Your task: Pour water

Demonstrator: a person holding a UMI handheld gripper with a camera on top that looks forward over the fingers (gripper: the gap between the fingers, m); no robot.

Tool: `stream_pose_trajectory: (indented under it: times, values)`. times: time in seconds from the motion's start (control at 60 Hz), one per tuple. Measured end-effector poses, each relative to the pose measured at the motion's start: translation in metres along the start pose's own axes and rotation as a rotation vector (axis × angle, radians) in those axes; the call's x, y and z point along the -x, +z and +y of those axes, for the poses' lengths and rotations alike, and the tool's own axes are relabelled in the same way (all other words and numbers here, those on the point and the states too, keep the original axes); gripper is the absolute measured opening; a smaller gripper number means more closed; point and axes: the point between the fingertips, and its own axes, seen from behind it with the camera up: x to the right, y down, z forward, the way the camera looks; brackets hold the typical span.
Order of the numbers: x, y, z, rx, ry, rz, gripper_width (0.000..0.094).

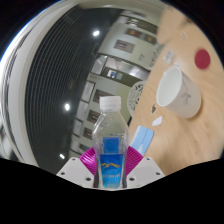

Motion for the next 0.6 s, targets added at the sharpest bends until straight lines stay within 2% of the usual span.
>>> stream_pose_trajectory:
  times: [0.067,0.233,0.483,0.6]
  values:
    - [0.012,0.000,-0.019,-0.029,0.213,-0.058,0.0311]
    - [0.011,-0.001,-0.070,-0.122,0.528,-0.116,0.0314]
    - [0.007,-0.006,-0.069,-0.084,0.741,-0.155,0.0313]
    - [0.031,-0.026,-0.053,-0.055,0.693,-0.158,0.0312]
